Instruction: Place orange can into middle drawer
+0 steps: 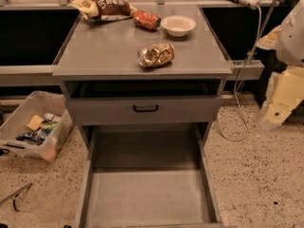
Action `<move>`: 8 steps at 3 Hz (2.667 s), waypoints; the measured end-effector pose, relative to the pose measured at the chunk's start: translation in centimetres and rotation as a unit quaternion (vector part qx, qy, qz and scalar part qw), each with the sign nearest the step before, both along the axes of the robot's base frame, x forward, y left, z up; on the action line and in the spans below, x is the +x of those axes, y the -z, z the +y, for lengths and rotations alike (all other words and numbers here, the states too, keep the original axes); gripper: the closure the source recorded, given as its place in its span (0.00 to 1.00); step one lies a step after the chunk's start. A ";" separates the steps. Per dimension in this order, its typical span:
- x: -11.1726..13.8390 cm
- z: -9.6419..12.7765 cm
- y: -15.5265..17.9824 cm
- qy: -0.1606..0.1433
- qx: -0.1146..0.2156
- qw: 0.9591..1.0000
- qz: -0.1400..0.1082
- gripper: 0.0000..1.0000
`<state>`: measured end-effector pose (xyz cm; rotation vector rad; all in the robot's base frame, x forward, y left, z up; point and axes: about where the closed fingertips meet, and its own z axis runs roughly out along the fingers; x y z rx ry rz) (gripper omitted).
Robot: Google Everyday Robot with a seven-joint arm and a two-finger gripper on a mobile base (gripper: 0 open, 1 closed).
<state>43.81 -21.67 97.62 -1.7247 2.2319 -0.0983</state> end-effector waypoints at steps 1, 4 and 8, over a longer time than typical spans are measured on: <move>0.0 0.0 0.0 0.000 0.000 1.000 0.000 0.00; 12.6 1.2 -2.8 -0.056 -0.017 0.995 -0.079 0.00; 21.7 7.0 -3.2 -0.150 0.009 0.981 -0.121 0.00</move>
Offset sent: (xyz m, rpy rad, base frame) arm 0.0254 -0.0001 -0.0007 -0.0220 -0.0190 0.0478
